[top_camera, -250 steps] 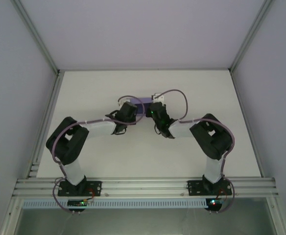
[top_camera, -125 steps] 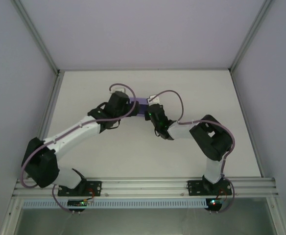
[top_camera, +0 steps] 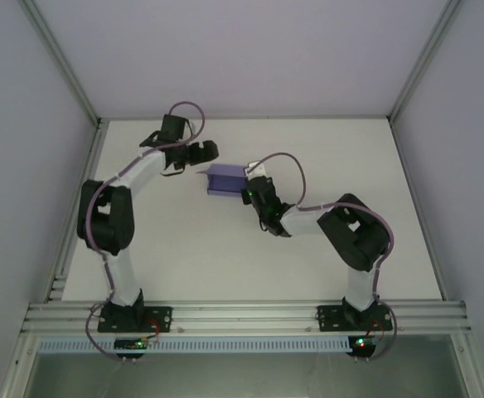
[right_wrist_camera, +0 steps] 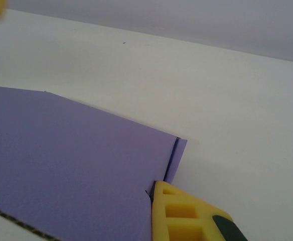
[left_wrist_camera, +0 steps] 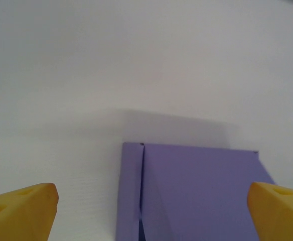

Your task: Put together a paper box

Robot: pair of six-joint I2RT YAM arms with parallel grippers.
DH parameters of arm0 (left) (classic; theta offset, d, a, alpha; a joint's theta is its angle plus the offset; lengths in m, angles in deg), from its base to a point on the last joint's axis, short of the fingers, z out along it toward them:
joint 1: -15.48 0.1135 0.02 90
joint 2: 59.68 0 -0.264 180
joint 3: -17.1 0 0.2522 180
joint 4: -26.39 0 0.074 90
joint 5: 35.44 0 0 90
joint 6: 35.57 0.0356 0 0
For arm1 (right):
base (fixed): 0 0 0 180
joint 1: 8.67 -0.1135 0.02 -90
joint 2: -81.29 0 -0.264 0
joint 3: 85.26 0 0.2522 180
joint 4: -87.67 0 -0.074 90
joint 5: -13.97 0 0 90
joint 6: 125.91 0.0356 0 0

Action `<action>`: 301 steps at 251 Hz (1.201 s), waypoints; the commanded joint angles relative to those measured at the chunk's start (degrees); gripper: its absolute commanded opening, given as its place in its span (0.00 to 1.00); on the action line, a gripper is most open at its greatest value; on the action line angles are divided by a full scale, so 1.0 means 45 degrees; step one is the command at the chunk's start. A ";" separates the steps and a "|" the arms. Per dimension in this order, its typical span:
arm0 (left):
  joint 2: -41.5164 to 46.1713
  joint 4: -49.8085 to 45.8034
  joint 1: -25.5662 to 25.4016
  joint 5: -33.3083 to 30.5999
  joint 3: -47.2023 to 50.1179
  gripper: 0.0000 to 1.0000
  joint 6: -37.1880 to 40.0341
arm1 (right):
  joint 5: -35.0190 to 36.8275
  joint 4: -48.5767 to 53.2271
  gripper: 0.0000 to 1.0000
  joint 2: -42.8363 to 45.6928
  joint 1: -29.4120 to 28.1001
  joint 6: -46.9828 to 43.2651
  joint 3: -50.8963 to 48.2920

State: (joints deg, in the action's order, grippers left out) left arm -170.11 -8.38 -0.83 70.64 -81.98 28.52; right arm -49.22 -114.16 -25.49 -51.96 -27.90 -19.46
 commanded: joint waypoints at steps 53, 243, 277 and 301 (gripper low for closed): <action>-0.1924 0.2062 0.0521 0.4929 0.0483 0.69 -0.0490 | -0.0398 0.1286 0.06 -0.0276 -0.0170 -0.1009 -0.0294; -0.1533 0.4853 -0.0297 0.2480 0.4665 0.45 -0.1568 | -0.5514 0.6184 0.99 0.5327 0.0815 0.1400 -0.1769; -0.1563 0.5448 -0.0575 0.2050 0.5303 0.41 -0.1980 | -0.6421 0.7790 0.99 0.4180 0.2643 0.3684 -0.0219; -0.1385 0.5273 -0.0918 0.1092 0.5564 0.37 -0.2016 | -0.7867 0.7810 0.98 0.3309 0.3742 0.4807 0.0233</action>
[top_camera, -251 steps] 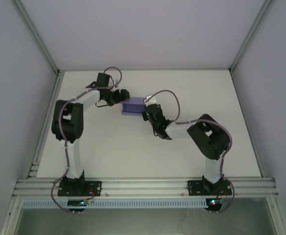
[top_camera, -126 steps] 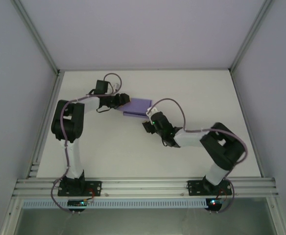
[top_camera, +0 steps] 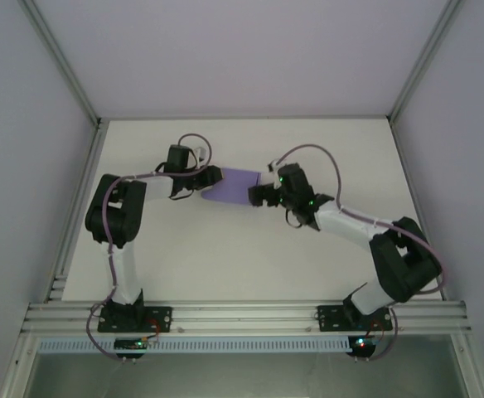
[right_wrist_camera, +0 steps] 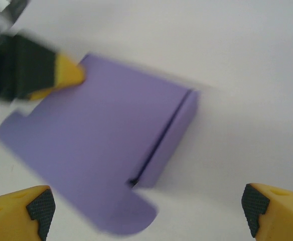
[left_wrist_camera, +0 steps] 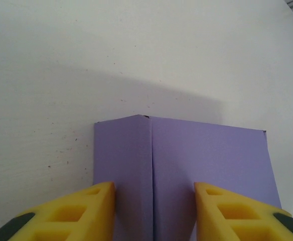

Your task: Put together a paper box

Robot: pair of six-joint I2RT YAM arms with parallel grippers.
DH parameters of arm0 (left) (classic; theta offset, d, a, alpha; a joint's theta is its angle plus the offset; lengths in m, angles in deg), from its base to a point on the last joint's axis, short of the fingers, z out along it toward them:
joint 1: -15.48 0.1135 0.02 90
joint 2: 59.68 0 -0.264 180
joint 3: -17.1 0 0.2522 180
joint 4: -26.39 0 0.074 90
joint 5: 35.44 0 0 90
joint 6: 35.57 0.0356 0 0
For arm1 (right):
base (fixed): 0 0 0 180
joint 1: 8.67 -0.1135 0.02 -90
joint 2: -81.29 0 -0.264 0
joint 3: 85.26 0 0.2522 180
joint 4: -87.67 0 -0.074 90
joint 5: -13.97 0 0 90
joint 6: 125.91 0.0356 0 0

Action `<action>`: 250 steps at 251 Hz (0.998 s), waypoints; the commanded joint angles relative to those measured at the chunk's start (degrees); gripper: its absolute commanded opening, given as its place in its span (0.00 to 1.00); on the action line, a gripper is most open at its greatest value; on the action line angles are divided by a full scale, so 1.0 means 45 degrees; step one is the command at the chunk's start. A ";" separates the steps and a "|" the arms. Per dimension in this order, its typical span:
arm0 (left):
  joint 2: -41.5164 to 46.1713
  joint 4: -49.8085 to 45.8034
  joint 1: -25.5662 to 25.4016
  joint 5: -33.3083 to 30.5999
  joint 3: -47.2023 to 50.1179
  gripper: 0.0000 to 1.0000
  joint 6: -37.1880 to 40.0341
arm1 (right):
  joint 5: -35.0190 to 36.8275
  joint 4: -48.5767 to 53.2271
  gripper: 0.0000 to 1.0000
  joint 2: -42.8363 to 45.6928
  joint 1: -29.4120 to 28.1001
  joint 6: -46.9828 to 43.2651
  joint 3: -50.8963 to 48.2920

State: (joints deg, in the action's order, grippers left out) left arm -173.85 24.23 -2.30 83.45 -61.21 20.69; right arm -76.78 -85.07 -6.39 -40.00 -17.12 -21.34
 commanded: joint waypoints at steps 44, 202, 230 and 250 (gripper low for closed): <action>-0.0440 -0.0951 -0.0600 -0.1704 0.1776 0.26 -0.1017 | -0.3309 0.1149 0.99 -0.2412 0.1590 0.3247 0.1598; -0.0840 0.3110 0.0690 0.1493 0.3612 0.22 -0.2540 | -0.8490 -0.2888 0.74 -0.6322 0.1943 0.6817 0.3725; -0.0791 0.3674 0.0690 0.1732 0.3535 0.24 -0.2744 | -0.9084 -0.4382 0.56 -0.6357 0.2060 0.7744 0.3660; -0.0671 0.3858 0.0690 0.1850 0.3379 0.25 -0.2835 | -0.9109 -0.4311 0.42 -0.6130 0.1987 0.7746 0.3675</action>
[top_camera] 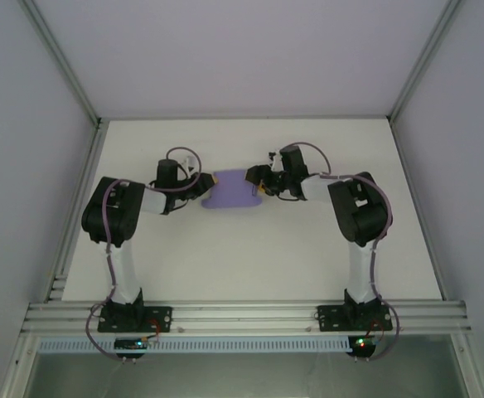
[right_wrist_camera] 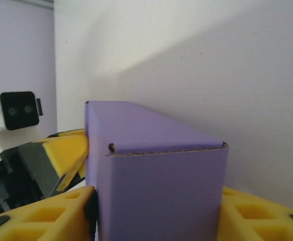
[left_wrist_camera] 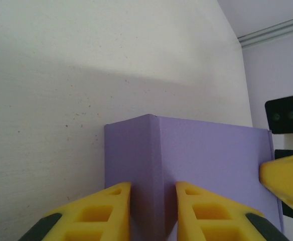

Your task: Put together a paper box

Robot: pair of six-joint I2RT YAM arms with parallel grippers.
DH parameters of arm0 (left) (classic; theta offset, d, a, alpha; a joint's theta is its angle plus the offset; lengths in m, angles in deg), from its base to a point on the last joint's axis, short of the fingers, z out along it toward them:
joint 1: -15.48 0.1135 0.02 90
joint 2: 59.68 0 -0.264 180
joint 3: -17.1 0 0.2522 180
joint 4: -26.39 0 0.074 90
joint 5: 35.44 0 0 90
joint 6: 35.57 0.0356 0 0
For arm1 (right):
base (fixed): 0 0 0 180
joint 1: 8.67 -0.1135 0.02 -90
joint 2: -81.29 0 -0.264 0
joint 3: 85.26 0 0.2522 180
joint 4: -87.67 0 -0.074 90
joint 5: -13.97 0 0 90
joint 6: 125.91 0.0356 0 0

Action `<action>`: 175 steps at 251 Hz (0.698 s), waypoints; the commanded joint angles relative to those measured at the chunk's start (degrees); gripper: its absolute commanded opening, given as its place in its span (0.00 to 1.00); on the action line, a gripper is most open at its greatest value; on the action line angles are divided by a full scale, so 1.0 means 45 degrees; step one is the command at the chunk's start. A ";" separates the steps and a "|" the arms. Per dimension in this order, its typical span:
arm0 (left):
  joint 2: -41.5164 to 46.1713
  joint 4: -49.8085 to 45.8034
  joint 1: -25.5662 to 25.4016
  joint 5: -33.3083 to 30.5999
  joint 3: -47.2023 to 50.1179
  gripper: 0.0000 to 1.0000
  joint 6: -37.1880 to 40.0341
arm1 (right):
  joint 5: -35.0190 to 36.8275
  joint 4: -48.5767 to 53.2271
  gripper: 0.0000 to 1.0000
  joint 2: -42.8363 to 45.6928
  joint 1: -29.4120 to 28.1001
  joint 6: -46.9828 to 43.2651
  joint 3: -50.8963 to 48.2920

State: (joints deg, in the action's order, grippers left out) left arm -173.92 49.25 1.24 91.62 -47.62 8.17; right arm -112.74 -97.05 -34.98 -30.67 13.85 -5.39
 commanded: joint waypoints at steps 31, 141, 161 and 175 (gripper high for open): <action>-0.0004 -0.1663 -0.0097 0.0050 0.0151 0.39 0.0223 | -0.1046 -0.1108 0.34 0.0699 -0.0042 0.0721 -0.0029; 0.7701 -0.6635 -0.4627 -0.5799 -0.0269 1.00 1.5436 | -0.1658 1.0145 0.33 0.3418 0.1741 -0.0292 0.1022; 0.8088 -0.8915 -0.5653 -0.5376 -0.0667 1.00 1.8324 | -0.1843 1.2531 0.37 0.3642 0.2103 -0.0645 0.1603; 0.8096 -1.0532 -0.6274 -0.5539 -0.1116 1.00 1.9572 | -0.1918 1.3642 0.38 0.3868 0.2445 -0.0747 0.1879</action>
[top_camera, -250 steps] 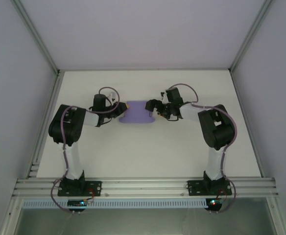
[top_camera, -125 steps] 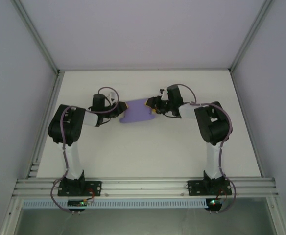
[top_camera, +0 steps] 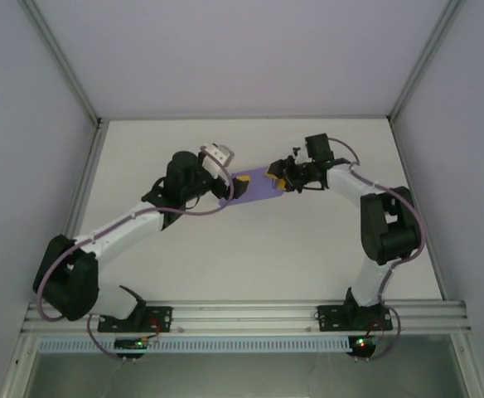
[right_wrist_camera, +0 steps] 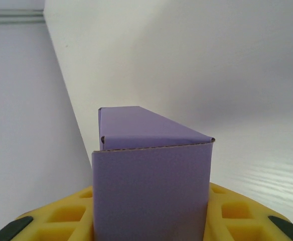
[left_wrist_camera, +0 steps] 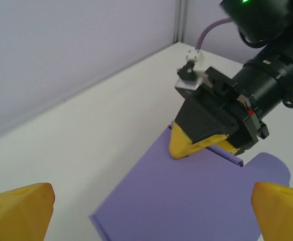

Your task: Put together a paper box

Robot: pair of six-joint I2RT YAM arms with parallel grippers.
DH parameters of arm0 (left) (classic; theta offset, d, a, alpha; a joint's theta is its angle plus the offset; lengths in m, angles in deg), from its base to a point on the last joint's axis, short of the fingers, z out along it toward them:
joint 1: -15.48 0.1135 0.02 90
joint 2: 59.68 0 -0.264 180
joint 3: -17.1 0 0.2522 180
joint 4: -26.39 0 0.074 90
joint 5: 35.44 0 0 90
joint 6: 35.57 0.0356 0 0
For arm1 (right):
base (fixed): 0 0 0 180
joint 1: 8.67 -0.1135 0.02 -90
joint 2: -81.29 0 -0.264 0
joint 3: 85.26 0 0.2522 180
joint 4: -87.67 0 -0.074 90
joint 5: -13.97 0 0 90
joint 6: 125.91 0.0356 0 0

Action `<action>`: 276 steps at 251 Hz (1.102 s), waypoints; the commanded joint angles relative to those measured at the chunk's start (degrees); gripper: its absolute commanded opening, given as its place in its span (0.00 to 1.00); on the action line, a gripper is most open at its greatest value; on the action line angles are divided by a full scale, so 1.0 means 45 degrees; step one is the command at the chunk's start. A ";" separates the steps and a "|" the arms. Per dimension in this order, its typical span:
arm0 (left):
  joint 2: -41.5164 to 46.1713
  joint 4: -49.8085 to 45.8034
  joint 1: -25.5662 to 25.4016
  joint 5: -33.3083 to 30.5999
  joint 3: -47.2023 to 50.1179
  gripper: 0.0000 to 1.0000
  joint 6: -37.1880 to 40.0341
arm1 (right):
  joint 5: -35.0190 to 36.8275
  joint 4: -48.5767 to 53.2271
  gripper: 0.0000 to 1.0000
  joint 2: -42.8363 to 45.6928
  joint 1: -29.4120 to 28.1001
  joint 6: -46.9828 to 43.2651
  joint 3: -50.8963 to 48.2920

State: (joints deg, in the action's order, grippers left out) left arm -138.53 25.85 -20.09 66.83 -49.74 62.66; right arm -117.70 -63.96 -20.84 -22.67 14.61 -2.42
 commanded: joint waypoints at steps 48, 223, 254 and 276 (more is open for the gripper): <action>-0.0409 -0.5152 -0.2668 -0.2009 -0.0702 1.00 0.8841 | -0.1725 0.7187 0.38 0.1549 0.1331 0.0041 0.0945; -0.1324 -0.1544 -0.2720 -0.3096 -0.0376 0.65 0.7762 | -0.3014 0.5893 0.38 0.2011 0.0867 0.1561 0.0554; -0.1161 -0.1040 -0.2688 -0.3384 -0.0198 0.52 0.7837 | -0.3211 0.5796 0.46 0.2116 0.0865 0.1595 0.0469; -0.0981 -0.0835 -0.2654 -0.3310 -0.0090 0.48 0.7937 | -0.3141 0.5847 0.47 0.2242 0.0877 0.1470 0.0489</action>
State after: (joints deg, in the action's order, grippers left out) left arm -144.39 15.46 -32.42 52.71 -50.33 98.48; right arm -126.64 -39.79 -13.08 -17.45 20.80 0.54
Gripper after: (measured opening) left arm 0.511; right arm 0.464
